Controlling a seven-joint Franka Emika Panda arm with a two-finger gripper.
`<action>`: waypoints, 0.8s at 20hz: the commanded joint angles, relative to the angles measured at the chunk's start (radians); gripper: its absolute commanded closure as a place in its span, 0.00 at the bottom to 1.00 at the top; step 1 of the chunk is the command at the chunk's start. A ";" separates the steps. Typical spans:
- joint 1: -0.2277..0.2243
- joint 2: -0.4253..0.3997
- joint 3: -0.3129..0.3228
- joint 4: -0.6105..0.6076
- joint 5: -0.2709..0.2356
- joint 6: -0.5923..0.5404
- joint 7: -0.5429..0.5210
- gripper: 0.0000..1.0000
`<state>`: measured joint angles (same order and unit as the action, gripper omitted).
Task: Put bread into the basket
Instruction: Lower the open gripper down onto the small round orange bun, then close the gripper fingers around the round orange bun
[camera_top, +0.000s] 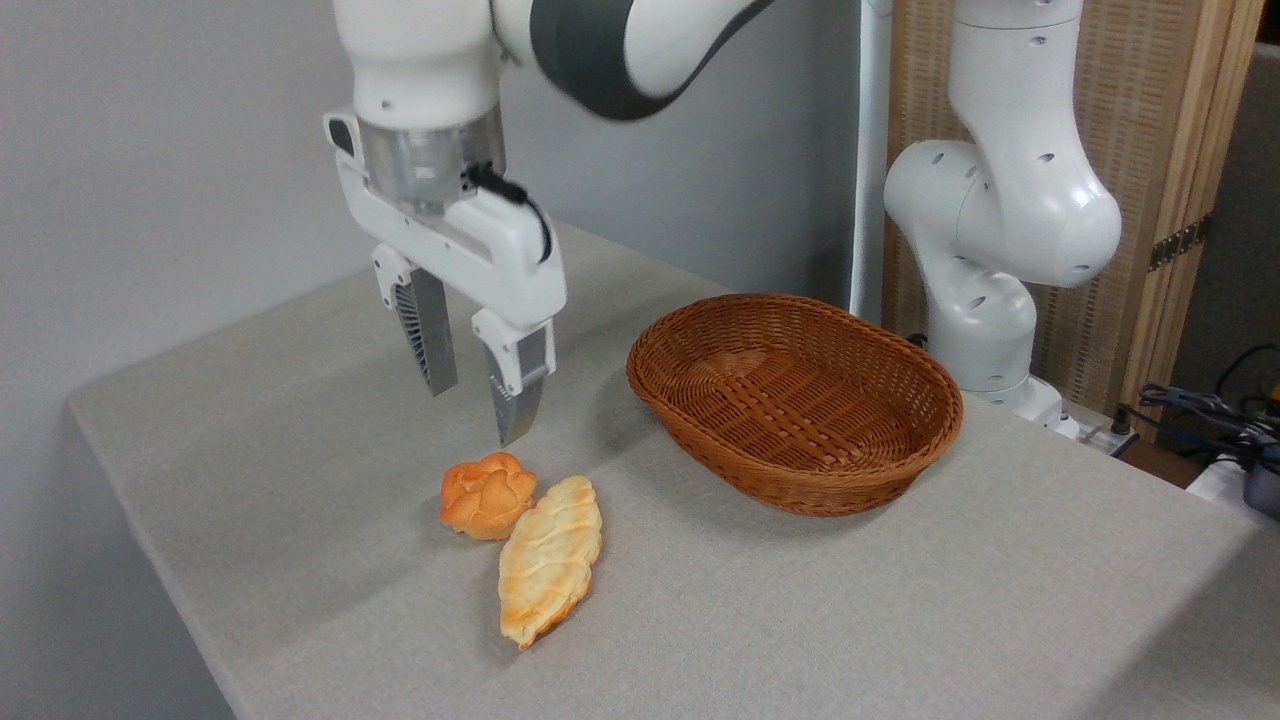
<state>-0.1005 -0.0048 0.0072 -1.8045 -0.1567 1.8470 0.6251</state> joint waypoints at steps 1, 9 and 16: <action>-0.008 0.026 -0.107 -0.116 -0.017 0.133 0.001 0.00; 0.001 0.082 -0.128 -0.119 0.039 0.170 0.125 0.00; 0.002 0.082 -0.127 -0.118 0.046 0.169 0.209 0.00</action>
<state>-0.0948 0.0815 -0.1270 -1.9238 -0.1217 2.0148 0.8183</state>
